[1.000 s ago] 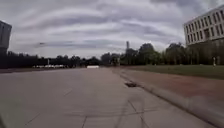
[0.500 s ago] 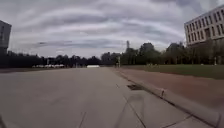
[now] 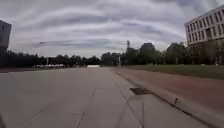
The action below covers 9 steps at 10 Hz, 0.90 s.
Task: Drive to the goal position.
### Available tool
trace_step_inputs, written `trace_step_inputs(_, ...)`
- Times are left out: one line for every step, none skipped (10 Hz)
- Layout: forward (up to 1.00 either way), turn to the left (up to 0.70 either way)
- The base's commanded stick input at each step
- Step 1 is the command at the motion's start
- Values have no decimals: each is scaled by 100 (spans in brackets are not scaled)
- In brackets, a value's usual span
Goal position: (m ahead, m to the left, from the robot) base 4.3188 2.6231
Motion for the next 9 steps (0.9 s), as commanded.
trace_step_inputs(85,0)
trace_step_inputs(85,0)
trace_step_inputs(85,0)
trace_step_inputs(85,0)
trace_step_inputs(85,0)
trace_step_inputs(85,0)
trace_step_inputs(85,0)
trace_step_inputs(85,0)
trace_step_inputs(85,0)
